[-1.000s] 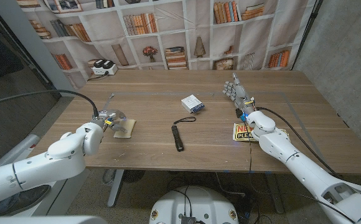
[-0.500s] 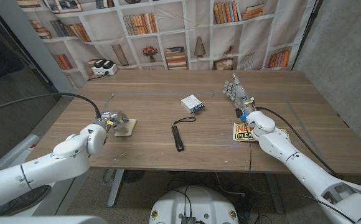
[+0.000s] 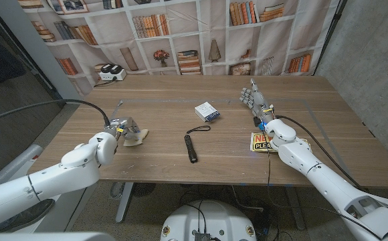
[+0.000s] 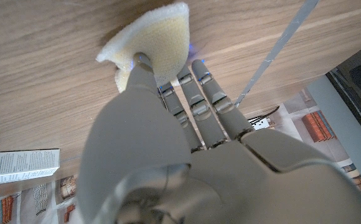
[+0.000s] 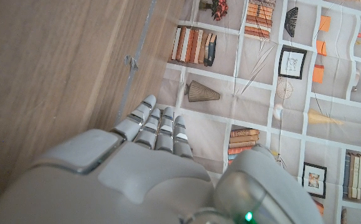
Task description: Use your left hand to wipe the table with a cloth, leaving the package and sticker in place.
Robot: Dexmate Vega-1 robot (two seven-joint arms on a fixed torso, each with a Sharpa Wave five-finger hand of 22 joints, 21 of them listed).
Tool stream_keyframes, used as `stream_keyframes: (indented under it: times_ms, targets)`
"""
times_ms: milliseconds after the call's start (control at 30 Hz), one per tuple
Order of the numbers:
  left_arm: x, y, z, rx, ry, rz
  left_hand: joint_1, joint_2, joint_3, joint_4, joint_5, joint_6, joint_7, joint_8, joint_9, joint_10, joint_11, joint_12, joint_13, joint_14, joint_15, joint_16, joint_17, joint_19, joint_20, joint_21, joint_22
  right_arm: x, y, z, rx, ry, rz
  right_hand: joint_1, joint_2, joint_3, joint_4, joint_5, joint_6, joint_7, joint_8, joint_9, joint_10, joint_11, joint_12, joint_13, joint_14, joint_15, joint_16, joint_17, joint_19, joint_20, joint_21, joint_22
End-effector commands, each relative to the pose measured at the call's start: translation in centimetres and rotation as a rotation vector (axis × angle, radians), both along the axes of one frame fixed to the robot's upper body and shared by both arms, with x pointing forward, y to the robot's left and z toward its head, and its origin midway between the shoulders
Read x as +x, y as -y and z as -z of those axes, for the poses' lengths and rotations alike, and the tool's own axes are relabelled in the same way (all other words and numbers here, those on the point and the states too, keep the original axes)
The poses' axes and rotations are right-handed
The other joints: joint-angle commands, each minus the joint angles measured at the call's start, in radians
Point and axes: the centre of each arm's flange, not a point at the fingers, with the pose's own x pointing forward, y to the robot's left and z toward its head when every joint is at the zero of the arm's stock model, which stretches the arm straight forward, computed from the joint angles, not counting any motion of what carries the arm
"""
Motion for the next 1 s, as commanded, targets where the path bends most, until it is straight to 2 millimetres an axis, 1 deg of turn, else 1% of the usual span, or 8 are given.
stream_keyframes:
  times_ms: [33,100,300,533,733,1000]
  targets:
    - [0.4,0.4,-1.1,0.007,0.014,-0.003,0.021,0.007,0.024,0.005,-0.004,0.041,0.018,0.023,0.014,0.087,-0.017,0.017,0.030,0.091,-0.060,0.019,0.017,0.050,-0.066,0.018,0.003,0.1,0.3,0.1,0.013,0.004,0.002,0.005,0.003,0.002,-0.001,-0.001,0.008,0.000,-0.003,0.002,0.003,0.000,0.000,0.005,0.006,0.000,0.000,0.005,0.007,-0.003,-0.002,0.006]
    - [0.3,0.5,-1.4,0.015,0.017,-0.008,0.023,0.004,0.027,0.005,-0.005,0.049,0.027,0.027,0.014,0.097,-0.010,0.021,0.038,0.102,-0.060,0.020,0.019,0.057,-0.069,0.021,0.003,0.0,0.4,0.1,0.024,0.000,0.003,0.006,0.004,0.002,-0.002,-0.001,0.009,0.000,-0.003,0.002,0.003,0.000,-0.001,0.005,0.006,0.000,0.000,0.005,0.007,-0.002,-0.002,0.006]
    - [-0.1,0.6,-2.4,0.042,0.039,-0.020,0.024,0.000,0.029,0.006,-0.005,0.052,0.033,0.030,0.015,0.099,-0.008,0.021,0.048,0.110,-0.057,0.018,0.021,0.056,-0.066,0.020,0.003,0.0,0.5,0.2,0.022,0.002,0.003,0.007,0.004,0.002,-0.002,-0.002,0.008,0.000,-0.003,0.002,0.004,-0.001,0.000,0.005,0.006,0.000,0.000,0.005,0.008,-0.003,-0.002,0.006]
    - [-1.0,0.5,-3.6,0.071,0.072,-0.045,0.023,0.000,0.031,0.009,-0.005,0.055,0.031,0.032,0.015,0.098,-0.013,0.019,0.057,0.104,-0.057,0.012,0.021,0.050,-0.064,0.018,0.003,0.0,0.6,0.2,0.019,0.003,0.000,0.009,0.005,0.002,-0.004,-0.003,0.008,-0.001,-0.003,0.002,0.004,0.000,-0.001,0.005,0.007,0.001,-0.001,0.004,0.008,-0.002,-0.002,0.006]
    - [-2.1,0.0,-4.6,0.079,0.135,-0.068,0.026,0.002,0.036,0.010,-0.005,0.060,0.028,0.036,0.014,0.102,-0.014,0.020,0.068,0.115,-0.059,0.014,0.026,0.053,-0.064,0.020,0.004,0.0,0.6,0.2,0.030,0.004,0.000,0.011,0.006,0.002,-0.005,-0.004,0.015,0.015,-0.001,0.002,0.007,0.003,0.000,0.005,0.009,0.003,0.000,0.004,0.009,-0.002,-0.003,0.006]
    - [-2.7,-0.8,-5.2,0.074,0.169,-0.080,0.023,0.000,0.037,0.014,-0.006,0.063,0.027,0.038,0.013,0.101,-0.017,0.019,0.077,0.118,-0.058,0.013,0.029,0.053,-0.065,0.021,0.005,0.0,0.5,0.4,0.027,0.003,-0.003,0.012,0.008,0.002,-0.007,-0.004,0.017,0.017,0.000,0.002,0.009,0.002,0.000,0.005,0.010,0.003,0.000,0.004,0.010,-0.001,-0.003,0.006]
